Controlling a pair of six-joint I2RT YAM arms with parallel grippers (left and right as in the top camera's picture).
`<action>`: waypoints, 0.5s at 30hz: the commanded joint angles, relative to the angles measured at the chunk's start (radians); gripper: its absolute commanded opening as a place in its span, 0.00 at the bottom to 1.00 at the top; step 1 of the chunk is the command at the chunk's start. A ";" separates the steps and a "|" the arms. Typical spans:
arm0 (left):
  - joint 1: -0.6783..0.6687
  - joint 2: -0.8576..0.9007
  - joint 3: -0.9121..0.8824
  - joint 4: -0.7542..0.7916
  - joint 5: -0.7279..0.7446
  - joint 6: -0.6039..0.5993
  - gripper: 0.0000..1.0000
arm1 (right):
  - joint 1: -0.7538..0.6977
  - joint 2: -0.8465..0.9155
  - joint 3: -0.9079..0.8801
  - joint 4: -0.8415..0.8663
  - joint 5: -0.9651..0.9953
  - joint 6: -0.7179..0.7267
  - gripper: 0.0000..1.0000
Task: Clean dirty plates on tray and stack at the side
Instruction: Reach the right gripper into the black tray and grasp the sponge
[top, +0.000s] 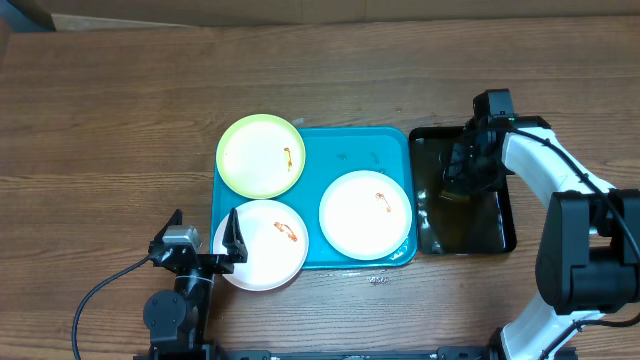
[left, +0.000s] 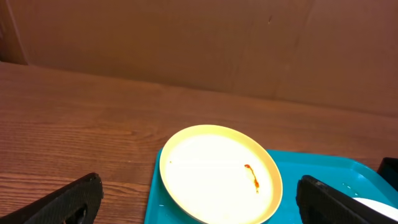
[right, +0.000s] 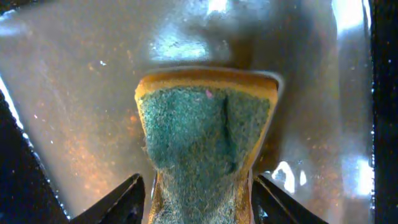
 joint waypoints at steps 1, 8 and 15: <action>0.005 -0.009 -0.003 -0.003 -0.006 0.022 1.00 | 0.000 0.000 -0.004 0.014 -0.004 0.000 0.57; 0.005 -0.009 -0.003 -0.003 -0.006 0.022 1.00 | 0.000 0.000 -0.004 0.022 -0.004 0.000 0.57; 0.005 -0.009 -0.003 -0.003 -0.006 0.022 1.00 | 0.000 0.000 -0.004 0.015 -0.005 0.000 0.58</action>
